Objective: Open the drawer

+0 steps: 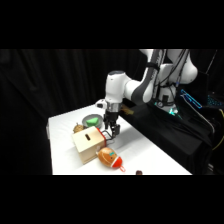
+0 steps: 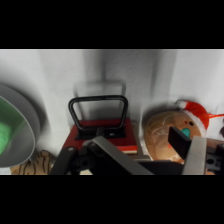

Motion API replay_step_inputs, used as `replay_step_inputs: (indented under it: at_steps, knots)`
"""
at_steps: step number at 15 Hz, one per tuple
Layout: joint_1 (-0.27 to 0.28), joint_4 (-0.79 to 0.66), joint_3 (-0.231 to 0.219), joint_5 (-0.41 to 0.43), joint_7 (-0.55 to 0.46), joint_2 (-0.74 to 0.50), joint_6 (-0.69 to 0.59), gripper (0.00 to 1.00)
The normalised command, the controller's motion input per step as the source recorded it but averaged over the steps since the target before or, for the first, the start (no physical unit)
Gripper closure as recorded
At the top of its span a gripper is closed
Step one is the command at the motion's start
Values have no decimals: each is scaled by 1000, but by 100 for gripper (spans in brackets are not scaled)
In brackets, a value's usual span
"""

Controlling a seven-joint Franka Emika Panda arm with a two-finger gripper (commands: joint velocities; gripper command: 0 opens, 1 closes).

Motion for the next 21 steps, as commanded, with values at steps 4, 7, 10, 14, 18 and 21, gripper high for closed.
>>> replay_step_inputs:
  at_steps: [4, 7, 10, 14, 18, 21]
  knots:
    - [-27, 25, 19, 122, 0, 153, 321, 0]
    - [-75, 18, 91, 168, -34, 137, 313, 0]
    - [-155, 23, 182, 191, -79, 126, 275, 0]
    - [-153, 55, 171, 143, -87, 147, 255, 0]
    - [-152, 91, 144, 105, -91, 176, 224, 0]
    - [-118, 107, 113, 75, -78, 179, 205, 0]
